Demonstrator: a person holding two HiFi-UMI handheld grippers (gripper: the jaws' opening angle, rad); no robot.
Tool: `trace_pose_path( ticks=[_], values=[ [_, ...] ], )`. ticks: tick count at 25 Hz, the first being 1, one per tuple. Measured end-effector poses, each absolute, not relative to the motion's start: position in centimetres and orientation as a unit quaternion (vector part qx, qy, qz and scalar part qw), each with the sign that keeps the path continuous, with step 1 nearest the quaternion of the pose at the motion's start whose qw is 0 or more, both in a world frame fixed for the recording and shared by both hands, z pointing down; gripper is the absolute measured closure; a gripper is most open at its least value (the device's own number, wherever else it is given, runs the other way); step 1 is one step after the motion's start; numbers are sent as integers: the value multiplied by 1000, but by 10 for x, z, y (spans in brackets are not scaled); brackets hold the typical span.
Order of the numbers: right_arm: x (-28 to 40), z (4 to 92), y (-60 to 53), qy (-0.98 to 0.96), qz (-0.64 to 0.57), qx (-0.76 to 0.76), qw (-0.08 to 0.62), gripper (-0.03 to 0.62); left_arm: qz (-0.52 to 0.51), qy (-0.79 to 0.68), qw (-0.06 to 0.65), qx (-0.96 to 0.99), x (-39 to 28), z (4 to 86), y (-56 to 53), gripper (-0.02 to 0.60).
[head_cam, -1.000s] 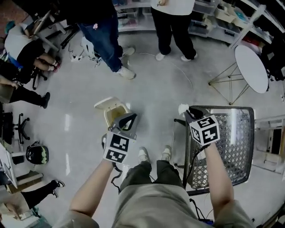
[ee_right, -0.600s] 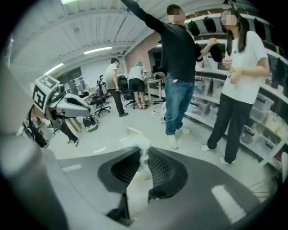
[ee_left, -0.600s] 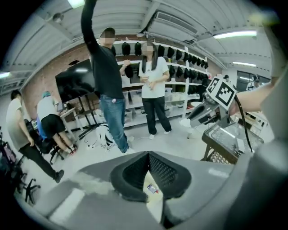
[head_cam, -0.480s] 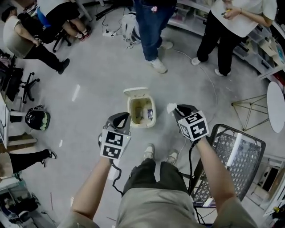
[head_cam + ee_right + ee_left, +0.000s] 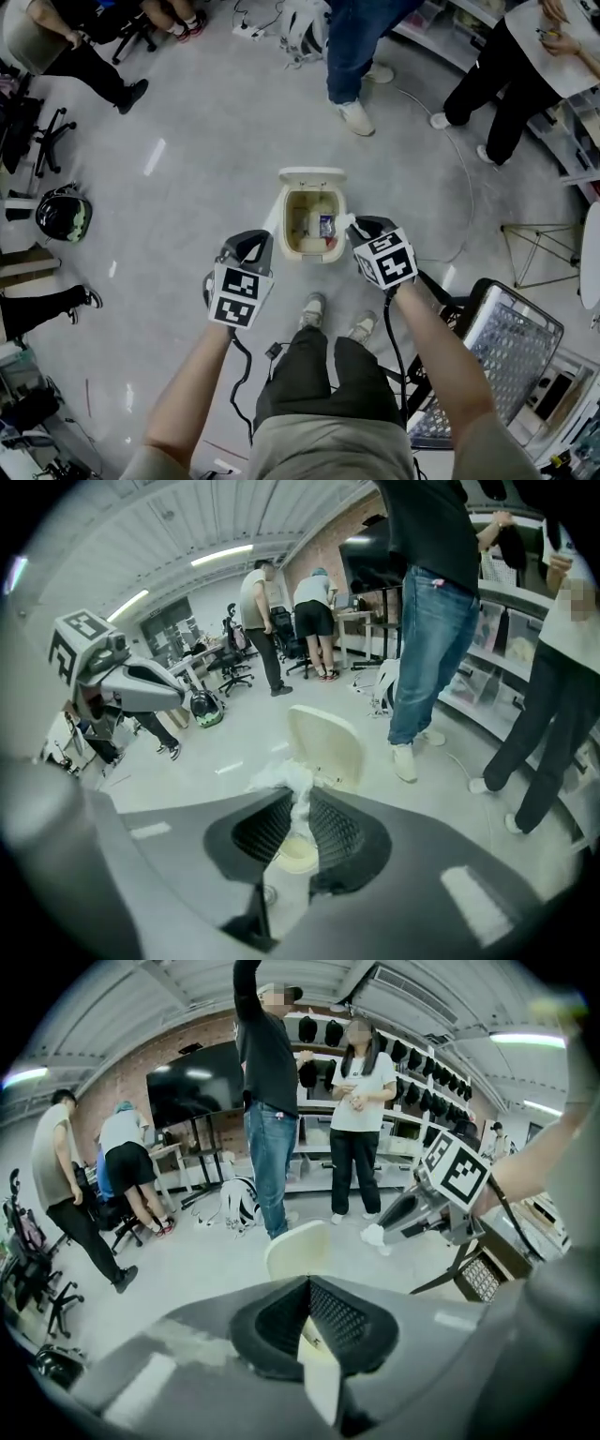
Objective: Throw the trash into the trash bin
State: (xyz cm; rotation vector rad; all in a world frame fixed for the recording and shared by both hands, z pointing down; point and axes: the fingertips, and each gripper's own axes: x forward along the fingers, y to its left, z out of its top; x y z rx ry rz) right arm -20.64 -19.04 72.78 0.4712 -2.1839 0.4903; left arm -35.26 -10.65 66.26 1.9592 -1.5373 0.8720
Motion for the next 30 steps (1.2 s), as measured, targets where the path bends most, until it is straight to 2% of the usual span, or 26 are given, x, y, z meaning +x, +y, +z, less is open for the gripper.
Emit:
trace_pose_path(
  ticks=[9,17,19,21,23,30],
  values=[
    [-229,857,-180,-838,271,197,432,533,325,-561,301,700,-374,767,-98,578],
    [-239,926,-163,-824,295,192,444,525,335,-550,340,685,-368,842,-82,578],
    [-240,935,-164,-822,300,196,442,500,331,-550,345,685,-364,849,-83,578],
    [-239,941,-165,-819,304,198,444,412,324,-549,346,689,-359,849,-86,578],
    [-236,944,-168,-818,291,198,454,366,323,-546,345,692,-356,847,-88,578],
    [-221,918,-180,-829,279,207,438,358,334,-550,327,692,-354,833,-91,578]
  ],
)
